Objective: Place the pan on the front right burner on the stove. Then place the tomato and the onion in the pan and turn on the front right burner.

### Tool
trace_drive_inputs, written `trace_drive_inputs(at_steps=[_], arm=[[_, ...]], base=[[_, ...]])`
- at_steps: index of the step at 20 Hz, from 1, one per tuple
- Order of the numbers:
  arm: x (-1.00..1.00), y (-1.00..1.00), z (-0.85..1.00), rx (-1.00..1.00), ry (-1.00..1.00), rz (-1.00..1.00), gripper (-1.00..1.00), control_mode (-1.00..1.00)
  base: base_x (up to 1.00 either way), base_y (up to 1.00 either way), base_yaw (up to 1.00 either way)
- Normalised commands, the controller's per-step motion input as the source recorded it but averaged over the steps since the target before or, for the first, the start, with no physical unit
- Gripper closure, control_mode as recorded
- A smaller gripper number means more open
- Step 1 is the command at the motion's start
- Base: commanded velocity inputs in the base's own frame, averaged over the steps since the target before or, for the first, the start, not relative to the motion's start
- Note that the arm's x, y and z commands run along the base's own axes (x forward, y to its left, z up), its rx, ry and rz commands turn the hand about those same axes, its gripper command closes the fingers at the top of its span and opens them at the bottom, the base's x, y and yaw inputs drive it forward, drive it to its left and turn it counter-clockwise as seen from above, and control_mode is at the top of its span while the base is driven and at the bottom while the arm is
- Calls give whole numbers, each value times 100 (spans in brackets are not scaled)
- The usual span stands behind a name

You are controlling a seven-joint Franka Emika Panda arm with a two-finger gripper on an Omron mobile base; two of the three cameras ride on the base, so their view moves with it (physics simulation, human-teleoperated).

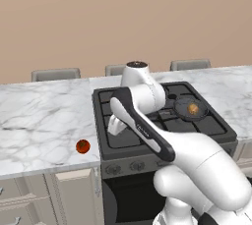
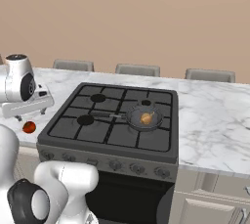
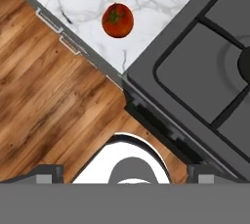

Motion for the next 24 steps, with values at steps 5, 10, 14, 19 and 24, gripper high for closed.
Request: trace_drive_inputs(at_steps=[5, 10, 14, 19, 24], arm=[[0, 44, -25, 0, 0, 6, -100, -100], [0, 36, -26, 0, 0, 6, -100, -100], [0, 36, -28, 0, 0, 4, -100, -100], [0, 34, -26, 0, 0, 3, -100, -100], [4, 17, -9, 0, 0, 1, -100, -100]], base=[[0, 0, 0], [0, 0, 0], [0, 0, 0], [0, 0, 0], [0, 0, 0]])
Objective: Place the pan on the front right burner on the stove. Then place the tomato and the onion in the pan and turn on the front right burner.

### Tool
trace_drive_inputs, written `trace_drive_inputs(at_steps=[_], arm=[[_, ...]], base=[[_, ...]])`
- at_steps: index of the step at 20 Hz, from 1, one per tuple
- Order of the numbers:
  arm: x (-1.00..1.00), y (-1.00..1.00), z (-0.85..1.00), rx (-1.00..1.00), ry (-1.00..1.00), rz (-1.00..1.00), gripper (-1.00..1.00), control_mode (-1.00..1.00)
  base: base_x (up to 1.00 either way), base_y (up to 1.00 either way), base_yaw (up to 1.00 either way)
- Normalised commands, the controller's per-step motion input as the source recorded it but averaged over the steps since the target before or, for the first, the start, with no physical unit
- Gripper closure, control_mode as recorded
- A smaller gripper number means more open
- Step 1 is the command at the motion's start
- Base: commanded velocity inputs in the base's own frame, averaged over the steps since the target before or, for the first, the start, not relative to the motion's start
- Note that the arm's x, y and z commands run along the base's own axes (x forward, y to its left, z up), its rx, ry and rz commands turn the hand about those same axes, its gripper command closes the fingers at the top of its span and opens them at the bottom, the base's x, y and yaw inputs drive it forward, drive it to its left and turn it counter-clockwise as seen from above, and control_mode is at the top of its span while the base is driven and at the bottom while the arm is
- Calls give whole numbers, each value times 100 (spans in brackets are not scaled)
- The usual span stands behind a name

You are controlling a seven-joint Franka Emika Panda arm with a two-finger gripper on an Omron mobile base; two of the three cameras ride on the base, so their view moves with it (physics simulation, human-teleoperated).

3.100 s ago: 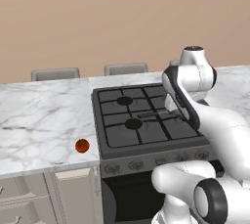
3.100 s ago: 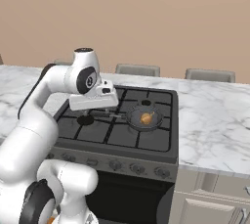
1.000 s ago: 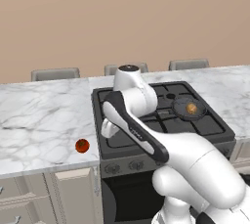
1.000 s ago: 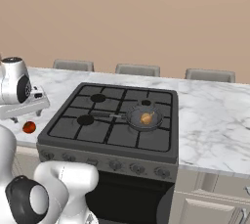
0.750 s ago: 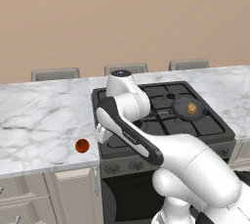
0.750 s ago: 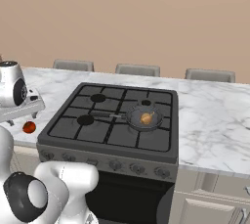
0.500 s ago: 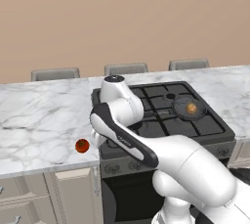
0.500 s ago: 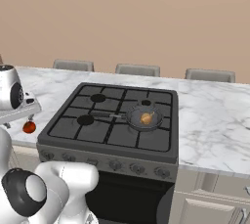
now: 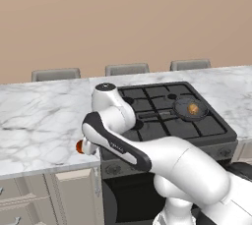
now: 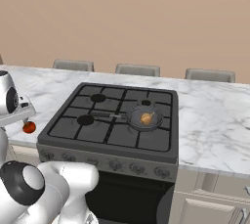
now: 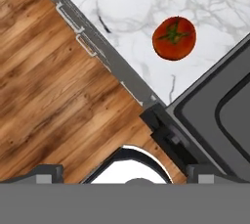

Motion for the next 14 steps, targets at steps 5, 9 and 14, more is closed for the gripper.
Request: trace_drive_inputs(at_steps=[5, 9, 14], arm=[[16, 2, -2, 0, 0, 0, -100, -100], [19, 0, -5, 0, 0, 0, -100, -100], [25, 0, -19, -1, 0, 0, -100, -100]], base=[[0, 0, 0], [0, 0, 0], [0, 0, 0]])
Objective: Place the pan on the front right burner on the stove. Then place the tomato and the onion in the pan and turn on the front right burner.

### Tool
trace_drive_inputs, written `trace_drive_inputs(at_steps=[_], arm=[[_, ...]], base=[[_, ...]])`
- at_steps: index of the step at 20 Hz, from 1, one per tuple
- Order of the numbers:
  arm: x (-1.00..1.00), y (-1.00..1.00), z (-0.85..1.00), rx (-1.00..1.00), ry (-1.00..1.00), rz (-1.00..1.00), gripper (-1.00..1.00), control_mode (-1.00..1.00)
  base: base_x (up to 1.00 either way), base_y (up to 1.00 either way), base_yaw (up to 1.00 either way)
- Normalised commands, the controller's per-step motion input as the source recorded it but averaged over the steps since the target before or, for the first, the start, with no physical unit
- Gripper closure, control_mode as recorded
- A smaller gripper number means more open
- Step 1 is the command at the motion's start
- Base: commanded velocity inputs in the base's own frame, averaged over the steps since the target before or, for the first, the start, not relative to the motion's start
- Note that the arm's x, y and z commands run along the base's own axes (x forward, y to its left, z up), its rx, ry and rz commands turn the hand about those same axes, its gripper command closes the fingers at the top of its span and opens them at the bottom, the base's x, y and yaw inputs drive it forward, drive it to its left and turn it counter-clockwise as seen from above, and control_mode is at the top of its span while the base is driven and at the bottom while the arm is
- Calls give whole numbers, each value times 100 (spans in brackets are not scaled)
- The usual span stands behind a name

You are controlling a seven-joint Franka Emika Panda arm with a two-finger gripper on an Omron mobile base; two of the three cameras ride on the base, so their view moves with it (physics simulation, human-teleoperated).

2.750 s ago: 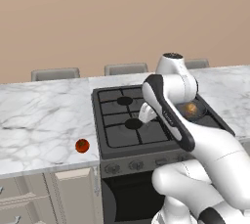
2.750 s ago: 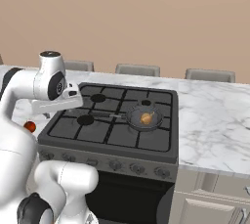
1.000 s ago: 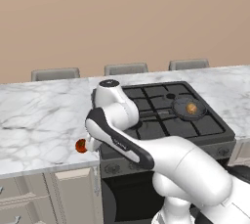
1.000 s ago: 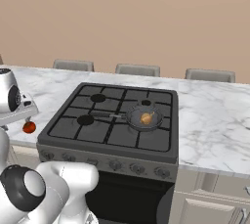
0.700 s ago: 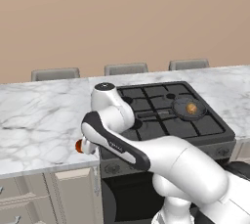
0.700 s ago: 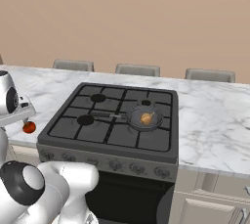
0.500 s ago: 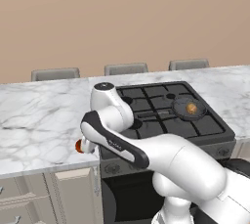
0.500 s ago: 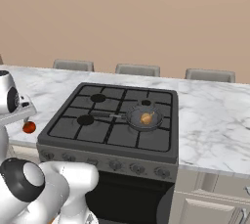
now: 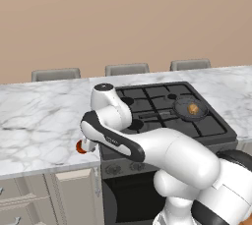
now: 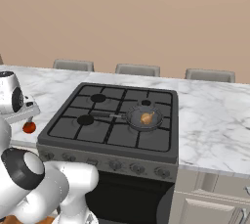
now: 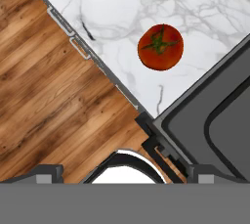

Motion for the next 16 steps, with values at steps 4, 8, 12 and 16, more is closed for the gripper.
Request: trace_drive_inputs(at_steps=[4, 8, 12, 16], arm=[[27, 1, -20, -2, 0, 0, -100, -100], [19, 7, -17, -1, 0, 0, -100, -100], [13, 17, -21, -1, 0, 0, -100, -100], [14, 16, -19, -2, 0, 0, -100, -100]], base=[[0, 0, 0], [0, 0, 0], [0, 0, 0], [0, 0, 0]])
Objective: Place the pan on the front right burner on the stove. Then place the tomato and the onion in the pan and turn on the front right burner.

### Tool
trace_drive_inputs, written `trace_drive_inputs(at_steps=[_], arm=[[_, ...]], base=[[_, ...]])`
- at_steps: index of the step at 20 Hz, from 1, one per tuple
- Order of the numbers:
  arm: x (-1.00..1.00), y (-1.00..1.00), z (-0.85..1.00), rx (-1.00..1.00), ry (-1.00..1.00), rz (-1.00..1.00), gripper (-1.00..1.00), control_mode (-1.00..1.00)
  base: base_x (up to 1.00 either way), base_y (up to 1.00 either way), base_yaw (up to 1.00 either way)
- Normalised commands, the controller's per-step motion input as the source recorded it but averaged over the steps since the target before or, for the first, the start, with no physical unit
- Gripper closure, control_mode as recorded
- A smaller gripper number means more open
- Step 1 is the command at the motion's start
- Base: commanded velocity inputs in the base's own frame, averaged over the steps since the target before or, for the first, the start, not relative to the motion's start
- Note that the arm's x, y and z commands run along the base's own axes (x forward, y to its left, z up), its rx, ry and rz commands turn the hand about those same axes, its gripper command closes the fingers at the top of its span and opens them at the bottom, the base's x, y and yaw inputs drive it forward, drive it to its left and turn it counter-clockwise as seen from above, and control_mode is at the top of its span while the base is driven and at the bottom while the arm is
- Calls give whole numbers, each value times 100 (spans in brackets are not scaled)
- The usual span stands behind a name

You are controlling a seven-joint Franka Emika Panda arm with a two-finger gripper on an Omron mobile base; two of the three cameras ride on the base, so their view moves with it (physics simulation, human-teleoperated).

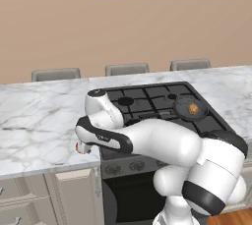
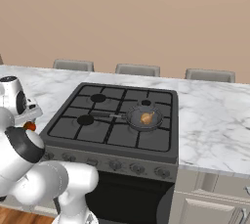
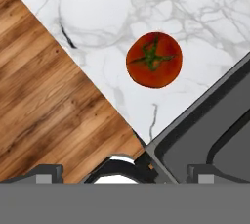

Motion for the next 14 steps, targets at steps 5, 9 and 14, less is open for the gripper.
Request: trace_drive_inputs(at_steps=[5, 9, 14], arm=[[16, 10, -19, -2, 0, 0, -100, -100], [22, 8, -13, -1, 0, 0, -100, -100], [22, 6, -13, -1, 0, 0, -100, -100]], base=[[0, 0, 0], [0, 0, 0], [0, 0, 0]])
